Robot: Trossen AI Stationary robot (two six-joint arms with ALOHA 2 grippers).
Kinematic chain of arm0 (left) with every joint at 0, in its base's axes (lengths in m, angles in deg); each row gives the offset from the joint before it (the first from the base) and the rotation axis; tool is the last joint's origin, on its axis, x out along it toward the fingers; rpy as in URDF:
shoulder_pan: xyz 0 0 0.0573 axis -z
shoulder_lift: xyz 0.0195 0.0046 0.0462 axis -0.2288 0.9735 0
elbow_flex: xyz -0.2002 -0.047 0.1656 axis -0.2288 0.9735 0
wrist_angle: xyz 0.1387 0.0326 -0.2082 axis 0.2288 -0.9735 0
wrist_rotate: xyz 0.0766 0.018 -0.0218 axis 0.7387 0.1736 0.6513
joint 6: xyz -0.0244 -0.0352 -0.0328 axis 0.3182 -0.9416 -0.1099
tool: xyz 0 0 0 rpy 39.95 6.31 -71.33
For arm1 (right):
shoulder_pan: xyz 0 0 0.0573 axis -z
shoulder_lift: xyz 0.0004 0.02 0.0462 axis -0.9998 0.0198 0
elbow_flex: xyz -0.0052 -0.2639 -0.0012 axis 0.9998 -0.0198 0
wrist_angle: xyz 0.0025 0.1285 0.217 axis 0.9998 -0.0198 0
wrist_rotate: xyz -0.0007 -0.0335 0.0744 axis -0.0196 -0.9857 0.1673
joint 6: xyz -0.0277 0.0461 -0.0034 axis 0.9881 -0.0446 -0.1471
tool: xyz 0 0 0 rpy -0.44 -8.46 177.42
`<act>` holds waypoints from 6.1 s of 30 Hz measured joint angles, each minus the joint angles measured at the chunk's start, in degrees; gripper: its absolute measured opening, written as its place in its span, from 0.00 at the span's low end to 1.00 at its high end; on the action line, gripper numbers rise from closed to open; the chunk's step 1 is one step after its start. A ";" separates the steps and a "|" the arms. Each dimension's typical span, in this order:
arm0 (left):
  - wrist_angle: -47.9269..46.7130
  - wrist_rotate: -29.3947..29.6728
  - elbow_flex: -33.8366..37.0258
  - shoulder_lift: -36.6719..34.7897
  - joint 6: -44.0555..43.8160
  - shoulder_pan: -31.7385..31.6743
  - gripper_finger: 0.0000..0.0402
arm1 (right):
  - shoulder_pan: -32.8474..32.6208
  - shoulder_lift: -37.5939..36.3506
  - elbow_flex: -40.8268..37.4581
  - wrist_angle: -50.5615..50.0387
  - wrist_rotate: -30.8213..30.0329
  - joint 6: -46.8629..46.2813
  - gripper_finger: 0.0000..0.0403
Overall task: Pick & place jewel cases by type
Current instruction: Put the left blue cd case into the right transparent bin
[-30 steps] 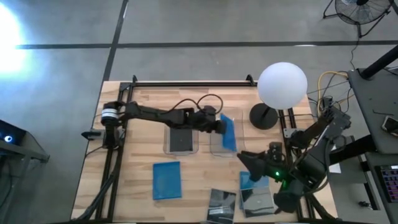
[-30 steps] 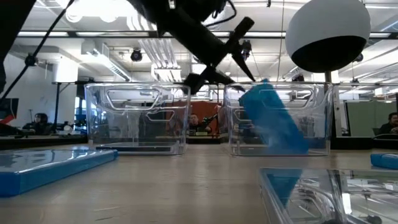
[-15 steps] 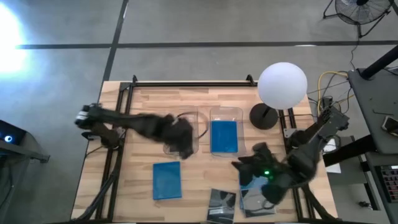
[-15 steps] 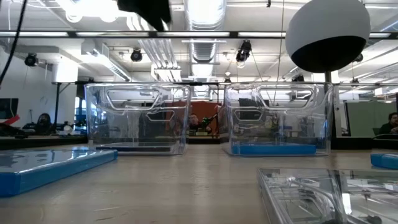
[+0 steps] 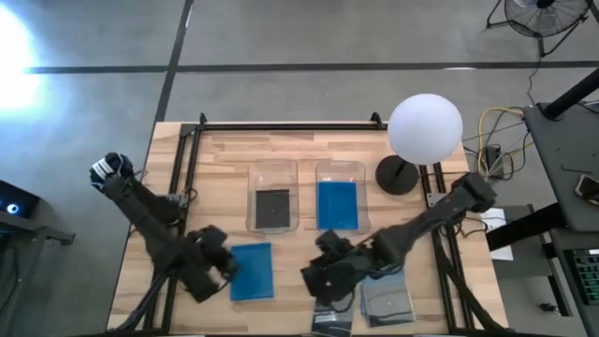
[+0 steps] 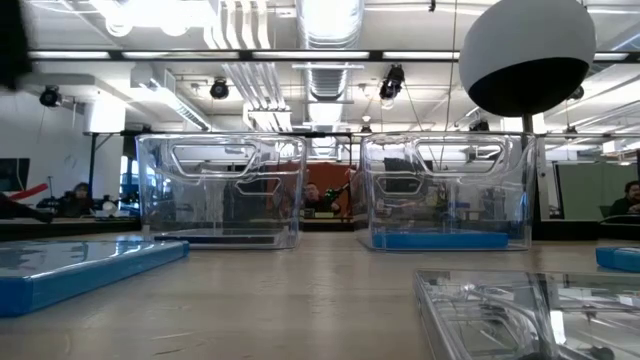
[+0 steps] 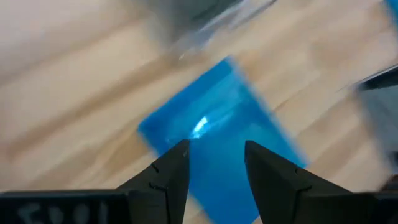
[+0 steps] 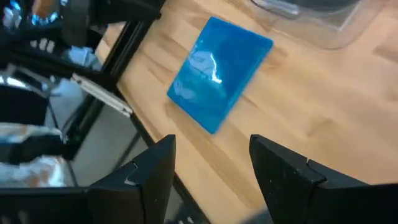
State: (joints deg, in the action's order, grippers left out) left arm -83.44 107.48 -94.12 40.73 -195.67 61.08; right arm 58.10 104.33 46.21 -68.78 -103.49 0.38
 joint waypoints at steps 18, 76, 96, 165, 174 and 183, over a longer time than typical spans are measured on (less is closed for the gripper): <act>27.42 -2.68 23.24 0.11 -12.47 11.90 0.33 | 1.75 22.85 0.93 19.63 -0.35 -27.28 0.50; 60.82 2.59 35.88 2.26 4.50 -0.17 0.33 | 5.64 28.21 1.01 20.25 5.11 -35.27 0.50; 76.08 -4.43 35.38 12.39 5.67 -4.45 0.33 | 4.94 28.18 0.94 20.91 5.12 -33.35 0.50; 82.22 22.65 30.81 -7.67 35.06 -0.49 0.33 | 22.47 -14.50 -0.07 -30.92 -11.62 -4.57 0.03; 81.55 22.72 30.90 -7.11 34.98 -0.24 0.33 | 29.52 -9.85 -0.87 -32.85 -9.37 0.28 0.03; 81.33 22.98 30.92 -6.91 34.70 -0.24 0.33 | 32.06 -2.08 -0.98 -29.44 1.88 0.18 0.03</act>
State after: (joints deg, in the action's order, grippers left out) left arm -2.10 130.47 -63.20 33.82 -160.97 60.84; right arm 90.16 102.25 45.22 -98.22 -101.60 0.56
